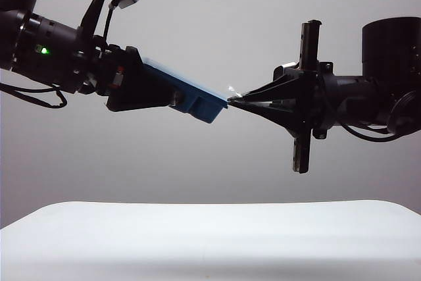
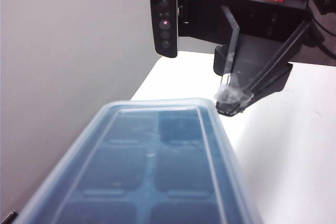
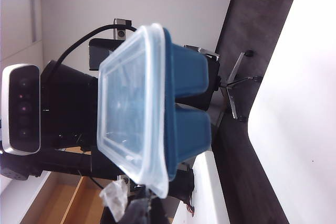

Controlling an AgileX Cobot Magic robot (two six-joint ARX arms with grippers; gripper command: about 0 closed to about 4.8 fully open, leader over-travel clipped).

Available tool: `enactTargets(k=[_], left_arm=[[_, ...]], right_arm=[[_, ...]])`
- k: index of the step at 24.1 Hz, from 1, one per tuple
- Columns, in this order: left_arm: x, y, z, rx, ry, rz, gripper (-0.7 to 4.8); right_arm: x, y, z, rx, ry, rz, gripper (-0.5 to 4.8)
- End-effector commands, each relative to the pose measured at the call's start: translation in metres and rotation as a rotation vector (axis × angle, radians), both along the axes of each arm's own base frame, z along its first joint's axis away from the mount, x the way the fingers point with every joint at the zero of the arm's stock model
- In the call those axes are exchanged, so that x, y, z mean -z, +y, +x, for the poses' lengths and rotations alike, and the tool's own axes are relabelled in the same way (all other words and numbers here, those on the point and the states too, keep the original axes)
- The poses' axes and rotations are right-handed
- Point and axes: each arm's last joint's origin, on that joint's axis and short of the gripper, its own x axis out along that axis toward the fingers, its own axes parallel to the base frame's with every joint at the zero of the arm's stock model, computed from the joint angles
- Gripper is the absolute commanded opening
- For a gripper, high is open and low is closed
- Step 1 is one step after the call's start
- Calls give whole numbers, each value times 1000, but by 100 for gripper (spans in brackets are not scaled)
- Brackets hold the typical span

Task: Pick up the ice cube tray, remove its lid, and then place both the tray and the lid back on the table.

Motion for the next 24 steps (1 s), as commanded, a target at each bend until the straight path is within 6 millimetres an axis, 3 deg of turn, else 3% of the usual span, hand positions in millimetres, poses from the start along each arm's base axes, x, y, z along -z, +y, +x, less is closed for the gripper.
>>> enactTargets(k=[1, 4, 6, 18, 24], left_arm=[[-2, -2, -1, 40, -5, -12, 267], [-2, -2, -1, 40, -6, -12, 267], [-2, -2, -1, 41, -6, -12, 267], [-2, -2, -1, 41, -5, -12, 267], [-2, -2, -1, 39, -4, -11, 267]], right_arm=[[-4, 0, 0, 7, -40, 9, 1], [-4, 0, 1, 14, -39, 9, 107], [-4, 0, 1, 14, -42, 9, 108], [-4, 0, 1, 13, -40, 9, 3], [-4, 0, 0, 6, -37, 9, -2]])
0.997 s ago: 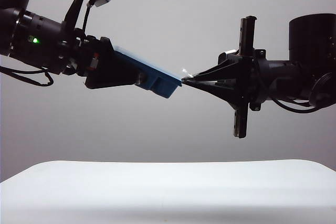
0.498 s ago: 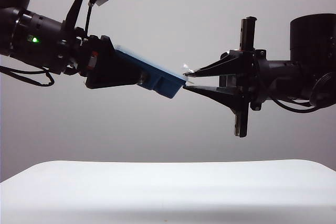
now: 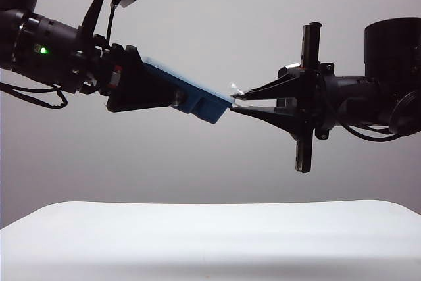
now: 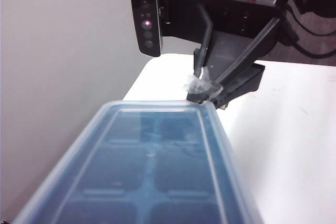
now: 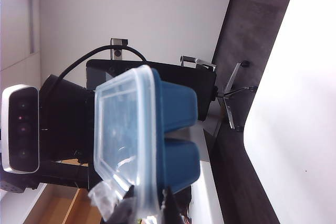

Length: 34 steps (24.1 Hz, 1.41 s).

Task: Pick up the ice cube tray, remove its lid, and then place both the tray and the lid back on the table.

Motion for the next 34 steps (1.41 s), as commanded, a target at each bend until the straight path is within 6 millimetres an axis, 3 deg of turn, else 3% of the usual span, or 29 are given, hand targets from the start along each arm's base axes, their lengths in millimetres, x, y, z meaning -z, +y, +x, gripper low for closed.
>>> enactTargets(k=[1, 4, 7, 16, 20, 34], left_arm=[[-2, -1, 0, 5, -4, -11, 267], [-2, 0, 0, 2, -3, -10, 267], [-2, 0, 1, -15, -34, 10, 267], [-2, 1, 2, -60, -55, 34, 267], [-2, 1, 2, -58, -59, 36, 267], [-2, 0, 1, -13, -49, 23, 268]], right_arm=[[-4, 2, -1, -23, -37, 8, -2], [-4, 2, -1, -28, -38, 7, -2], [-4, 1, -1, -32, -38, 7, 62], [-4, 1, -1, -43, -39, 5, 66], [-4, 0, -1, -40, -46, 6, 110], [3, -5, 3, 21, -52, -19, 108]])
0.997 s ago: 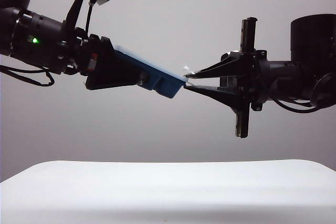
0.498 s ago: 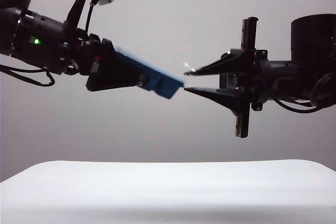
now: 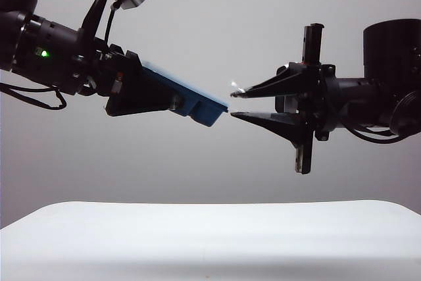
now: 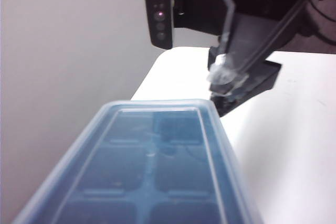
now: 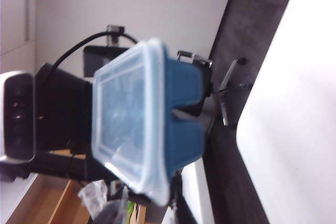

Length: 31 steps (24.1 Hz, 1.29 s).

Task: Pick up the ice cube tray, remove its lid, and then place both the tray and the lid back on the table.

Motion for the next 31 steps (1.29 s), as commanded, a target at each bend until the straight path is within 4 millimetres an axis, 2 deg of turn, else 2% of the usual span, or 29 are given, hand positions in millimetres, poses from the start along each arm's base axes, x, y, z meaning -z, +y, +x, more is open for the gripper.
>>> enactTargets(k=[1, 31], left_arm=[[-2, -1, -1, 29, -12, -10, 267], [-1, -1, 0, 11, -14, 1, 268]], right_arm=[[0, -4, 3, 36, -7, -7, 108], [0, -1, 1, 25, 28, -5, 90]])
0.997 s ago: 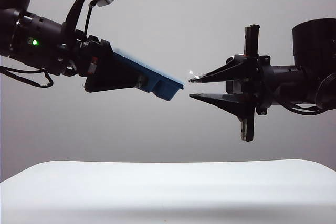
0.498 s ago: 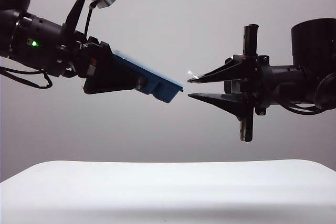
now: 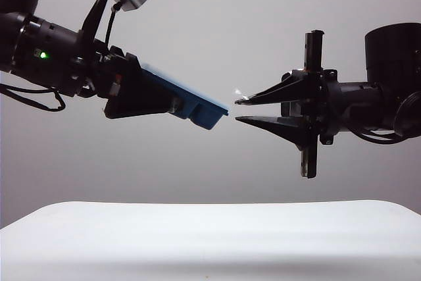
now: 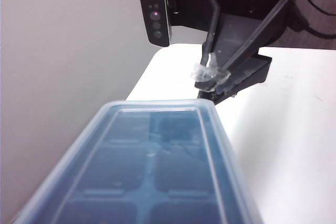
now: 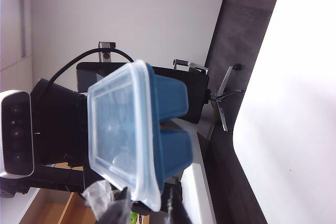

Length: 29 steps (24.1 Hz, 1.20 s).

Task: Pick up the ice cube tray, remove its lid, and then place both the tray and the lid back on the table.

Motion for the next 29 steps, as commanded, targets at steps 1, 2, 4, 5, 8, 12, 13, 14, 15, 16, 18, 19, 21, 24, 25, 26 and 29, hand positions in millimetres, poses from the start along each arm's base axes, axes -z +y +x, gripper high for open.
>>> enactTargets(k=[1, 2, 4, 5, 8, 12, 13, 14, 15, 16, 18, 19, 21, 24, 25, 26, 29], left_arm=[[-3, -1, 0, 4, -20, -11, 267], [-3, -1, 0, 4, -21, -12, 268], [-3, -1, 0, 4, -22, -12, 267], [-3, -1, 0, 4, -22, -12, 267], [-3, -1, 0, 4, -21, -12, 268], [-3, -1, 0, 7, -19, -12, 267], [-3, -1, 0, 7, -19, -12, 267], [-3, -1, 0, 9, -18, -13, 268], [-3, -1, 0, 19, -15, -16, 268], [-3, -1, 0, 29, -12, -19, 267], [-2, -1, -1, 31, -6, -18, 267], [-2, -1, -1, 31, -1, -16, 268], [-1, -1, -1, 30, 6, -14, 268], [-1, -1, -1, 25, 8, -11, 268], [-1, -1, -1, 22, 8, -10, 268], [-1, -1, -1, 22, 8, -10, 268], [-1, -1, -1, 21, 9, -9, 268]], right_arm=[[-3, 3, -1, -10, -15, 6, 90], [-3, 5, -1, -14, -15, 6, 90], [-3, 8, -3, -25, -15, 6, 90], [-3, 9, -3, -23, -16, 6, 88], [-3, 10, -3, -12, -24, 6, 47], [-3, 10, -3, -13, -29, 6, 11], [-3, 10, -3, -11, -31, 6, 7], [-3, 10, -3, -11, -32, 6, 6], [-3, 10, -3, -10, -33, 6, 1], [-3, 10, -3, -9, -34, 6, -5], [-5, 10, -3, -7, -57, 14, -5], [-7, 10, -2, -7, -71, 18, -5], [-10, 11, 0, -10, -90, 25, -5], [-18, 12, 6, -12, -107, 38, -5], [-21, 13, 8, -12, -116, 42, -5], [-25, 14, 11, -13, -124, 48, -5], [-38, 17, 20, -29, -145, 62, -5]])
